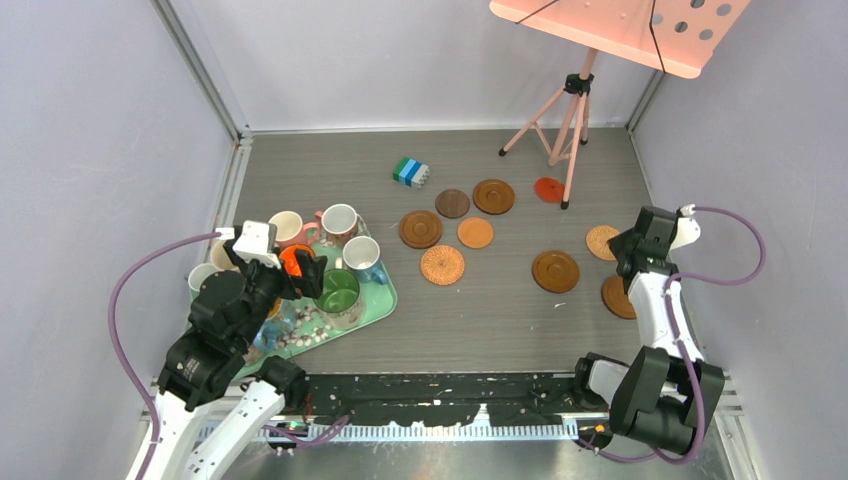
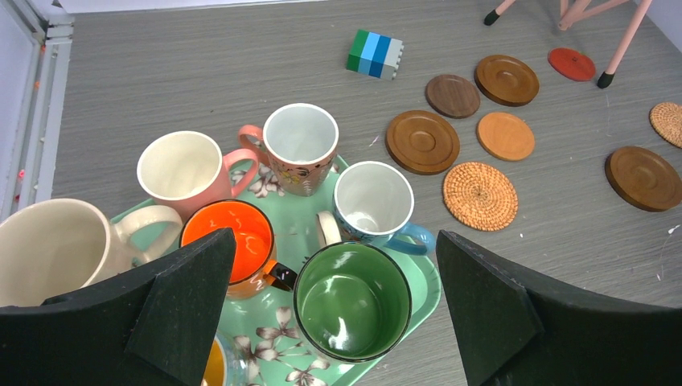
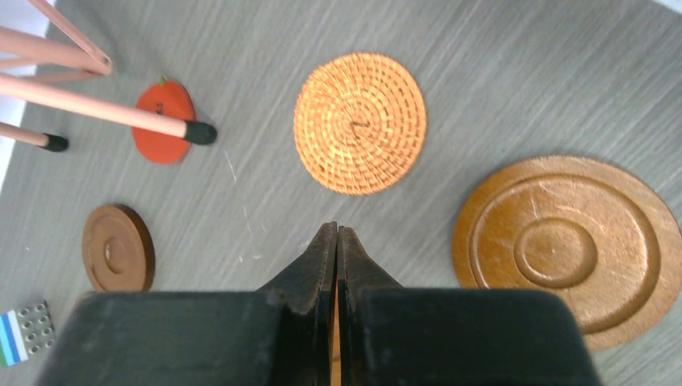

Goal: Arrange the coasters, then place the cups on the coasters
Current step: Move the coaster to the center of the board.

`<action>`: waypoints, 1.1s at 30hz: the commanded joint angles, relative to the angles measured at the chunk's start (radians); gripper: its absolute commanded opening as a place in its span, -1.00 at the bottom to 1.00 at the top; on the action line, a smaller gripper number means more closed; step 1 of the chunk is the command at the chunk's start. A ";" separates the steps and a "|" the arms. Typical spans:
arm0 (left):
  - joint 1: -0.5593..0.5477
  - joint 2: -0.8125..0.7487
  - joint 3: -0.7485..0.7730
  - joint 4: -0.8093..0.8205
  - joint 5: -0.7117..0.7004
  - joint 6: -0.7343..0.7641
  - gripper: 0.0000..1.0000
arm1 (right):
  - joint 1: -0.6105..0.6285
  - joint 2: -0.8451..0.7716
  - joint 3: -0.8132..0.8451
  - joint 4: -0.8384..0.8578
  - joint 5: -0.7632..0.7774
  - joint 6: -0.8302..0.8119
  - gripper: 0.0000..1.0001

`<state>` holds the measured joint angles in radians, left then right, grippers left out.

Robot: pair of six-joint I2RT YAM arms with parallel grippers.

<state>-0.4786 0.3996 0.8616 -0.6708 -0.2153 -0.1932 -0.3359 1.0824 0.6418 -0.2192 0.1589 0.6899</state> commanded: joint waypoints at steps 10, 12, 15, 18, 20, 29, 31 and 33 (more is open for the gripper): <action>-0.005 -0.013 0.007 0.023 0.035 0.007 0.98 | -0.003 -0.041 -0.104 -0.094 0.146 0.087 -0.89; -0.005 -0.013 0.007 0.022 0.039 0.006 0.98 | -0.004 -0.028 -0.128 -0.078 0.168 0.094 -0.89; -0.005 -0.016 0.007 0.022 0.039 0.006 0.98 | -0.004 0.007 -0.132 -0.067 0.178 0.084 -0.89; -0.005 -0.016 0.005 0.024 0.040 0.006 0.98 | -0.009 0.039 -0.130 -0.064 0.182 0.081 -0.90; -0.005 -0.015 0.005 0.023 0.040 0.006 0.98 | -0.011 0.051 -0.133 -0.049 0.169 0.066 -0.89; -0.005 -0.007 0.005 0.023 0.039 0.007 0.98 | -0.011 0.082 -0.155 0.017 0.097 0.042 -0.90; -0.005 -0.005 0.005 0.024 0.037 0.008 0.98 | -0.011 0.095 -0.152 0.025 0.081 0.038 -0.89; -0.005 -0.005 0.005 0.025 0.038 0.008 0.98 | -0.011 0.103 -0.150 0.031 0.071 0.037 -0.89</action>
<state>-0.4786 0.3912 0.8616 -0.6708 -0.1867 -0.1940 -0.3424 1.1717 0.4870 -0.2390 0.2535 0.7387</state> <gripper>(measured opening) 0.992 0.063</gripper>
